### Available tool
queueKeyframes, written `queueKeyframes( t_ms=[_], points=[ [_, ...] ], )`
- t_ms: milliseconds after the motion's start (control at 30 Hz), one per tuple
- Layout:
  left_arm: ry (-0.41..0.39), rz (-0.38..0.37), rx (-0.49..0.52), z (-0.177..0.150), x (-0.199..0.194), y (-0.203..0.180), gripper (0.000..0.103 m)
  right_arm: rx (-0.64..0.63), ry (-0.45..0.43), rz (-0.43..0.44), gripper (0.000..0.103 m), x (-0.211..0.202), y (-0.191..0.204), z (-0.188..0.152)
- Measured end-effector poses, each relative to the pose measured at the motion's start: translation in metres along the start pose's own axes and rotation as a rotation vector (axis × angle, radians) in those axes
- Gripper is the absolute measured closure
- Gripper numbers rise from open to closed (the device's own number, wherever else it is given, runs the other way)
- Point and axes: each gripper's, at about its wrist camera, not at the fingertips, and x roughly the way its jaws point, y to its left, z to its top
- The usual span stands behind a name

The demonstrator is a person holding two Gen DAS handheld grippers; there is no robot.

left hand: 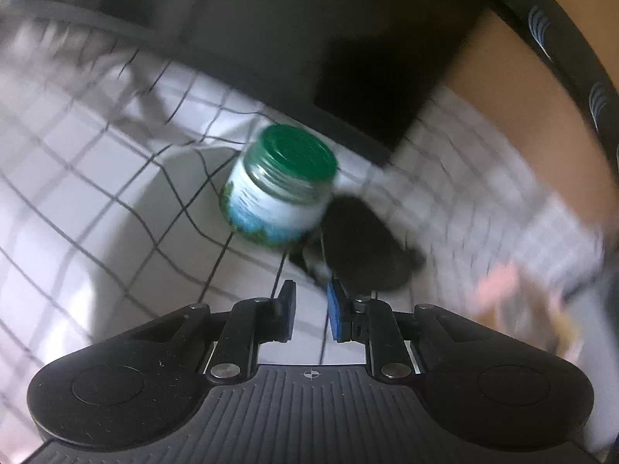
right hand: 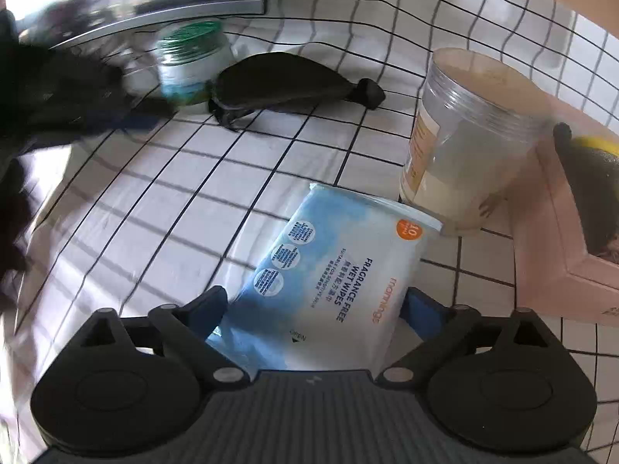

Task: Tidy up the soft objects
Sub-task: 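Grasp the blue wet wipes pack with the right tool while the left tool holds the pad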

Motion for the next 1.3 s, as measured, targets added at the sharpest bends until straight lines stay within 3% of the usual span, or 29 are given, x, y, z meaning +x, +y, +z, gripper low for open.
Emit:
queueKeyframes(
  t_ms=[133,400,600,733,967,1067,1200,1300],
  points=[
    [-0.013,-0.058,-0.155,0.013,0.029,0.010,0.084,-0.040,-0.014,0.028,0.009,-0.013,-0.018,-0.018],
    [0.044,-0.056,-0.194,0.015,0.074,-0.006,0.077,-0.053,-0.054,0.030,0.007,-0.025,-0.028,-0.038],
    [0.079,-0.109,-0.206,0.007,0.092,-0.013,0.079,-0.050,-0.072,0.028,0.006,-0.025,-0.028,-0.040],
    [0.111,-0.132,-0.138,0.001,0.081,-0.021,0.083,-0.054,-0.078,0.035,0.003,-0.027,-0.030,-0.042],
    [0.162,-0.109,0.172,-0.042,0.011,-0.033,0.085,-0.063,-0.125,0.042,0.000,-0.026,-0.034,-0.048],
    [0.193,-0.115,0.253,-0.062,-0.014,-0.031,0.087,-0.062,-0.129,0.042,0.000,-0.026,-0.034,-0.049],
    [0.236,-0.144,0.234,-0.073,-0.024,-0.027,0.087,-0.054,-0.100,0.037,0.000,-0.025,-0.032,-0.042],
    [0.251,-0.158,0.159,-0.074,-0.014,-0.031,0.087,-0.028,-0.065,0.017,0.000,-0.021,-0.028,-0.033]
  ],
)
